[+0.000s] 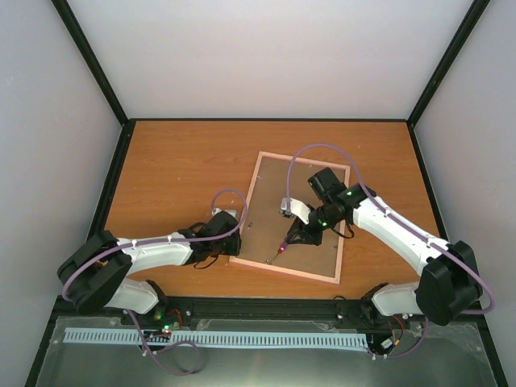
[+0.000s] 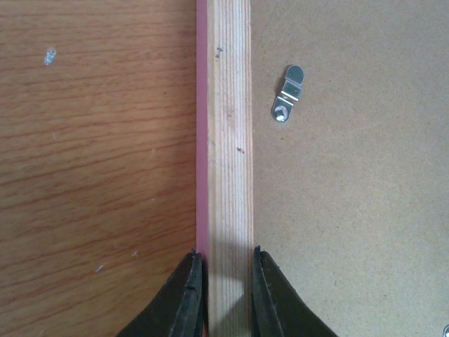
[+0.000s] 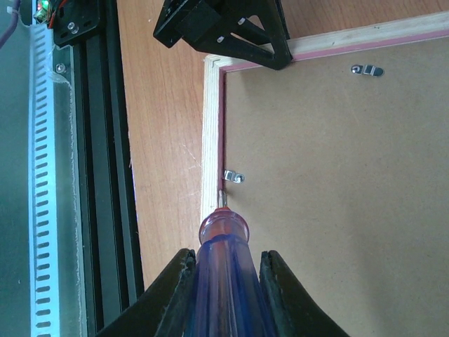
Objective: Take the photo out of the frame
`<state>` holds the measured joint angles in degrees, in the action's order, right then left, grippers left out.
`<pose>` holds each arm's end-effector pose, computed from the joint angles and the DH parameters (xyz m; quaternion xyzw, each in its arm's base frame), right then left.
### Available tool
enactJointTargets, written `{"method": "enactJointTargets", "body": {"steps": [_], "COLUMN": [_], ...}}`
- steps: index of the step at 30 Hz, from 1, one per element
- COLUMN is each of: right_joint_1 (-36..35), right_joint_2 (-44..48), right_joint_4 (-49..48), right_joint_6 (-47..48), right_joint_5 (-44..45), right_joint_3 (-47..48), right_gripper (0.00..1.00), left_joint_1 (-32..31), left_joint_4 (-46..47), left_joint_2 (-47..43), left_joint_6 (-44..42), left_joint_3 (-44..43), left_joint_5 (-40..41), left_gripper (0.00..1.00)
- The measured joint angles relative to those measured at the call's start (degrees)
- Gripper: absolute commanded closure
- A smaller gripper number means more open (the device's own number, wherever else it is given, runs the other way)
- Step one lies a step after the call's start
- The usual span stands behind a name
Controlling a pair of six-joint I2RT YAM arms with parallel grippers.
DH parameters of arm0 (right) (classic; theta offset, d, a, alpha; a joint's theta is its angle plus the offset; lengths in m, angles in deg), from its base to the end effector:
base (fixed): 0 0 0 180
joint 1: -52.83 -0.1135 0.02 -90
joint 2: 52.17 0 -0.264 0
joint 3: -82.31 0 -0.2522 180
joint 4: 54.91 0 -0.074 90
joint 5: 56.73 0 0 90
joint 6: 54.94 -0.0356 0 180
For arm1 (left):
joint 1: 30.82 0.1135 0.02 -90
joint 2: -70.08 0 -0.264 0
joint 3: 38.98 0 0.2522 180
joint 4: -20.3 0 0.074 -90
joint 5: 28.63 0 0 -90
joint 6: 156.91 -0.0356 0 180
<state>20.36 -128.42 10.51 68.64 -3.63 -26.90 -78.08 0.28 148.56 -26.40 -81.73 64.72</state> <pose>0.1926 0.1479 0.2491 -0.5539 0.7556 0.3105 0.1606 0.1601 -0.1702 0.1344 0.0476 0.9541 -0.1839 0.2315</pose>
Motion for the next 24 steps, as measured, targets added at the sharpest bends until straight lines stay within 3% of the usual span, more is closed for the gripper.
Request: {"method": "enactJointTargets", "body": {"steps": [24], "right_joint_1": [-0.9], "right_joint_2": [-1.8], "right_joint_4": [-3.1], "right_joint_6": [-1.9], "right_joint_5": [-0.9], "right_joint_3": [0.2], "right_gripper": [0.97], "left_joint_1": [0.0], "left_joint_4": [0.0], "left_joint_2": [0.0], "left_joint_6": [0.0], "left_joint_3": [0.0], "left_joint_5": [-0.1], "left_gripper": [0.99]}}
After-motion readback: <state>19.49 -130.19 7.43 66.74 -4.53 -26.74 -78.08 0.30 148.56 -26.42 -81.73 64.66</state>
